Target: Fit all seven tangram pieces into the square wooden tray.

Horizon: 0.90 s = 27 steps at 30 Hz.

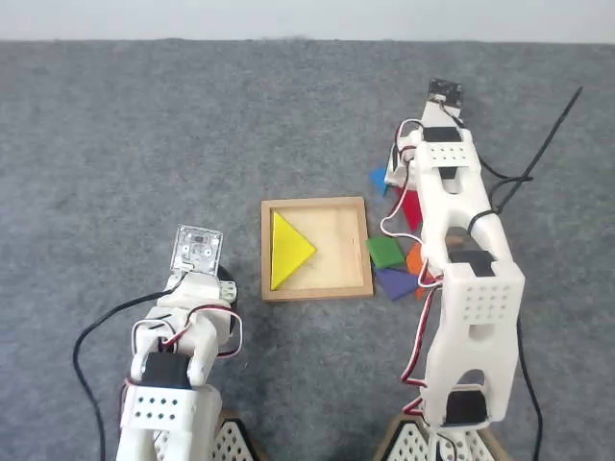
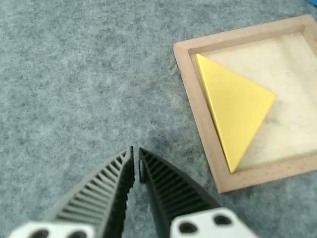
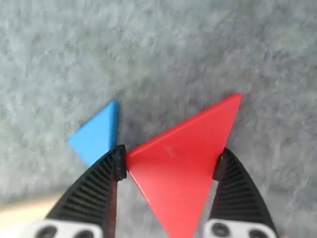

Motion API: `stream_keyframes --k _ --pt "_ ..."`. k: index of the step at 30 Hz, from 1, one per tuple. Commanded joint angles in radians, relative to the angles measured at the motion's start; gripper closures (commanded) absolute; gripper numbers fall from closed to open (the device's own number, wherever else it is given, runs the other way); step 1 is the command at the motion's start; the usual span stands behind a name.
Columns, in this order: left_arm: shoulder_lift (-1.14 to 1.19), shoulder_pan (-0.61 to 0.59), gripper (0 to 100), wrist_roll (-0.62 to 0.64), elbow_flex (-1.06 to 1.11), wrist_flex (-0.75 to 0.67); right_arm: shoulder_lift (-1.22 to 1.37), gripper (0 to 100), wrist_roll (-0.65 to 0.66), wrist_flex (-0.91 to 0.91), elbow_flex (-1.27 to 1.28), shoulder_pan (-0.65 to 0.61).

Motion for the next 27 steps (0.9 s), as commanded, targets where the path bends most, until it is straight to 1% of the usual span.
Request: stream_keyframes --k 1,5,7,13,16,18,23,27 --pt "-0.012 -0.005 98 0.006 -0.008 0.005 -0.173 89.4 0.06 0.094 -0.02 -0.048" --pt "-0.012 -0.005 98 0.006 -0.008 0.005 -0.249 89.4 0.068 0.173 -0.02 -0.107" --pt "-0.012 -0.005 98 0.006 -0.008 0.005 -0.282 89.4 0.109 0.209 -0.02 -0.151" --pt "-0.012 -0.005 98 0.006 -0.008 0.005 -0.314 89.4 0.408 0.246 -0.017 -0.315" --pt "-0.012 -0.005 98 0.006 -0.008 0.005 -0.312 89.4 0.522 0.24 -0.017 -0.378" --pt "-0.012 -0.005 98 0.006 -0.008 0.005 -0.312 89.4 0.62 0.246 -0.017 -0.417" --pt "-0.012 -0.005 98 0.006 -0.008 0.005 -0.311 89.4 0.758 0.246 -0.014 -0.45" --pt "-0.012 -0.005 98 0.006 -0.008 0.005 -0.302 89.4 0.957 0.239 -0.014 -0.447"
